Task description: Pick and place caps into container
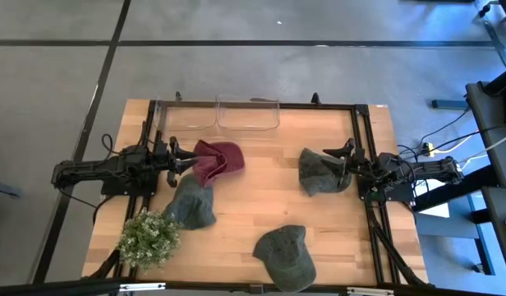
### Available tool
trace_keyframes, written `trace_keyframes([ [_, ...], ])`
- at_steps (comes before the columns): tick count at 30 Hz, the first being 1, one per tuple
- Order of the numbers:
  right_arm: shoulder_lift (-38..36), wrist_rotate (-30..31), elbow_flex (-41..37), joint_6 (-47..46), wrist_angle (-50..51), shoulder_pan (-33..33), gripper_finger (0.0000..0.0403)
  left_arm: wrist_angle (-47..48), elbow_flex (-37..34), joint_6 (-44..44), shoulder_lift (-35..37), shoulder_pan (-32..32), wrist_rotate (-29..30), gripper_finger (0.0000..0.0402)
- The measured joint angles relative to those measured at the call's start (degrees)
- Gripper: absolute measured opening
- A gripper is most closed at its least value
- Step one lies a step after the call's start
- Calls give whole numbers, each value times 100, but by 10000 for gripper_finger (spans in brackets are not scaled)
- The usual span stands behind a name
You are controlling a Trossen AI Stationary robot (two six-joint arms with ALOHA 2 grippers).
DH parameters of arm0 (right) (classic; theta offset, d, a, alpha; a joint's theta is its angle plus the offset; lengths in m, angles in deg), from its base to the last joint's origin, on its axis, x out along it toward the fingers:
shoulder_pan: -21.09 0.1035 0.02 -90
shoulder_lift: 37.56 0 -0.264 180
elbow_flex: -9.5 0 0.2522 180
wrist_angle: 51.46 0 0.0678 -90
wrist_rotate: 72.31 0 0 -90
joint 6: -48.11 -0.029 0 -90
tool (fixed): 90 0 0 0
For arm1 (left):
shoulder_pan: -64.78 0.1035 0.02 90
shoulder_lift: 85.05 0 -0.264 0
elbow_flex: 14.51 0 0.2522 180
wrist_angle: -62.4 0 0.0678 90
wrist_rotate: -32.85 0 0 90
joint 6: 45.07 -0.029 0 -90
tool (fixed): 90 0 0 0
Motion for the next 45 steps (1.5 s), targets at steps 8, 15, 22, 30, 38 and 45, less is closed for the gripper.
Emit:
trace_keyframes([
  [8, 0, -2, 0, -513, -27, 0, 191, 2, 2, 0, 0, -2, -2, 116],
  [15, 0, -4, 0, -1486, -30, 1, 191, 1, 1, 0, 0, 0, 0, 116],
  [22, 2, 38, 0, -1805, -60, 0, 191, 0, 2, 0, 0, 0, -2, 116],
  [30, 0, 431, 0, -1329, -60, 0, 191, 2, 0, 0, 0, 0, 0, 116],
  [38, 0, 110, 0, -1532, -60, 0, 196, 2, 1, 0, 0, -1, -1, 116],
  [45, 4, -293, 0, -1730, -182, -2, 267, 1, 1, 0, 0, -2, -1, 116],
])
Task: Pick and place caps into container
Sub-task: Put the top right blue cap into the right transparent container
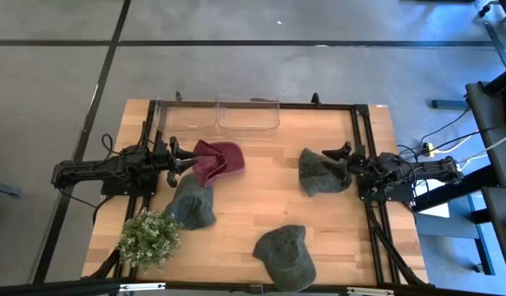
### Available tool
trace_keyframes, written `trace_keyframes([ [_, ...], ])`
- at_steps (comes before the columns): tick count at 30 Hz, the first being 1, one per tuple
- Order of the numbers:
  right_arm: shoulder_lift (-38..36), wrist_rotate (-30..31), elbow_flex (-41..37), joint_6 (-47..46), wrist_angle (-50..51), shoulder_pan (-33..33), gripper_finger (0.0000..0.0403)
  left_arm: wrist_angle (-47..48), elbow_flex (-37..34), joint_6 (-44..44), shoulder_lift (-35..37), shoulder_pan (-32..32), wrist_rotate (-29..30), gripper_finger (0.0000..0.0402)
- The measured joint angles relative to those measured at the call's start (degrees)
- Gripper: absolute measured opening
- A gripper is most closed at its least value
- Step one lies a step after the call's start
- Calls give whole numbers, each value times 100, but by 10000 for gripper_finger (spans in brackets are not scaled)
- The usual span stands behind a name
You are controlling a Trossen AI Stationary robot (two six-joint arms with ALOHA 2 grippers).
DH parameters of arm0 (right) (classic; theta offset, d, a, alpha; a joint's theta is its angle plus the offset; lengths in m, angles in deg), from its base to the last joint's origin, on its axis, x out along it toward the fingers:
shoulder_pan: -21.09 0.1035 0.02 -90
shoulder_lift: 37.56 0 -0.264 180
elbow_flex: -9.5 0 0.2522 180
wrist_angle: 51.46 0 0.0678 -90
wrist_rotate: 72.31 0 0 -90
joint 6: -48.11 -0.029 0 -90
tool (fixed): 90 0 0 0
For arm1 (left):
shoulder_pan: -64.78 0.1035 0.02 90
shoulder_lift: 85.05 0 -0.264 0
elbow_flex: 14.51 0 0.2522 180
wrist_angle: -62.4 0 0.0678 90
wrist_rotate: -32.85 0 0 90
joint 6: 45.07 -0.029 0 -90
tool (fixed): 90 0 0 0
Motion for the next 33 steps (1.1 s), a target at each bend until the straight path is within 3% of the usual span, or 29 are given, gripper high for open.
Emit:
trace_keyframes([
  [8, -1, 801, 0, -78, -1153, -4, 302, -1, -1, 0, 0, 0, -1, 116],
  [15, 465, 302, 61, 321, -2285, -2, 302, 1, 1, 0, 0, 2, -1, 116],
  [21, 1794, -388, 1077, 426, -2244, 0, 302, -1, 0, 0, 0, 0, 1, 116],
  [27, 3690, -1164, 2755, 644, -981, 0, 302, 1, -1, 0, 0, 2, 1, 116],
  [33, 5021, -1897, 4339, 654, 1490, 0, 302, -1, -1, 0, 0, 0, 1, 116],
])
